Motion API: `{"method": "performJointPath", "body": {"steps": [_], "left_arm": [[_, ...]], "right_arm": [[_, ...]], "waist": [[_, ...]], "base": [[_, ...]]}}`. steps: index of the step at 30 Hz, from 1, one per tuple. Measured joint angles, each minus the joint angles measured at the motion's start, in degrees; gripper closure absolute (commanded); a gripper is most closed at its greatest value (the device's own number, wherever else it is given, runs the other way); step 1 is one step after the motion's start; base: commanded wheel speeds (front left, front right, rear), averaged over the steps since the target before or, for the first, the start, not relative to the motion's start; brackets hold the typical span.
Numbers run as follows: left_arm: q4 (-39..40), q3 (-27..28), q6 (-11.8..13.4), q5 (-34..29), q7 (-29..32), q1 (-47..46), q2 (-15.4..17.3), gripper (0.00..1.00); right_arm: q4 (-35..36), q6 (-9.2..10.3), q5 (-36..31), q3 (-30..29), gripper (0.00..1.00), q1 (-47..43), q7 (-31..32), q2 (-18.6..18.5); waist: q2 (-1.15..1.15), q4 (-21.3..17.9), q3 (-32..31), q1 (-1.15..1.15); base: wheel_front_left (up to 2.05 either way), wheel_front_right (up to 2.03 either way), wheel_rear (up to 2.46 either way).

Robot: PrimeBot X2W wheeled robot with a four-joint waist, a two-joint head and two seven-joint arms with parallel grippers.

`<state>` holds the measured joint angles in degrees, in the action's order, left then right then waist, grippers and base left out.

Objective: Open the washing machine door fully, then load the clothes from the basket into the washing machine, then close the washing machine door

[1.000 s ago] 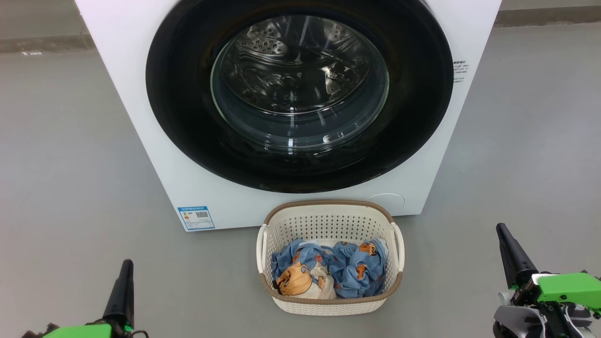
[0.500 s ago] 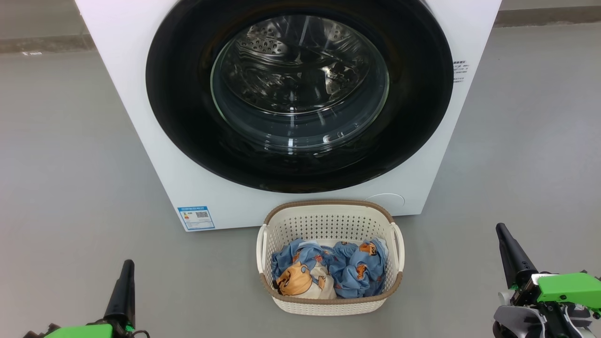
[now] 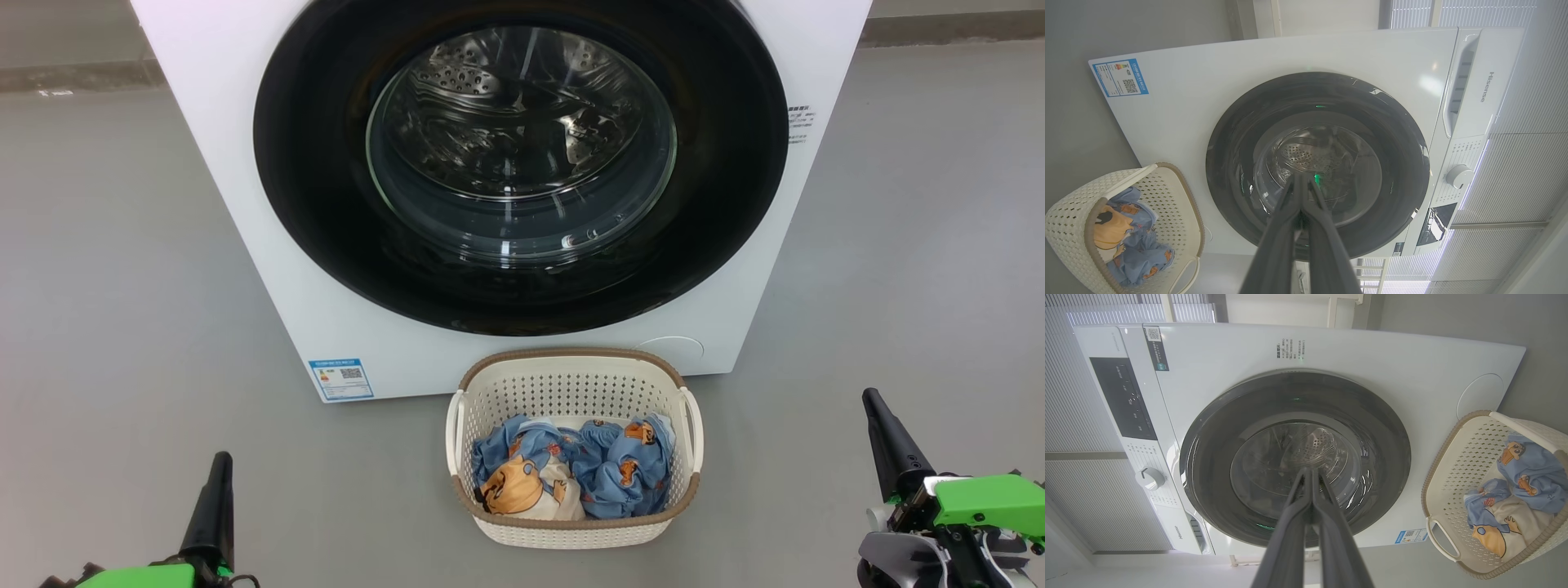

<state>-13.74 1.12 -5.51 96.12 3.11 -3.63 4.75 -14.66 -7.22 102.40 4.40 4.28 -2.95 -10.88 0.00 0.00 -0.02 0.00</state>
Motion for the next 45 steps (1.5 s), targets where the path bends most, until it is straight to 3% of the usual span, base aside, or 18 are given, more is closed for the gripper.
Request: {"method": "performJointPath", "body": {"steps": [45], "left_arm": [[0.0, 0.57, 0.01, -0.48, 0.49, -0.01, -0.33, 1.0]], "right_arm": [[0.08, 0.0, 0.23, 0.4, 1.0, 0.0, -0.18, -0.09]], "waist": [[0.0, 0.0, 0.0, 0.0]], "base": [[0.0, 0.0, 0.0]]}}
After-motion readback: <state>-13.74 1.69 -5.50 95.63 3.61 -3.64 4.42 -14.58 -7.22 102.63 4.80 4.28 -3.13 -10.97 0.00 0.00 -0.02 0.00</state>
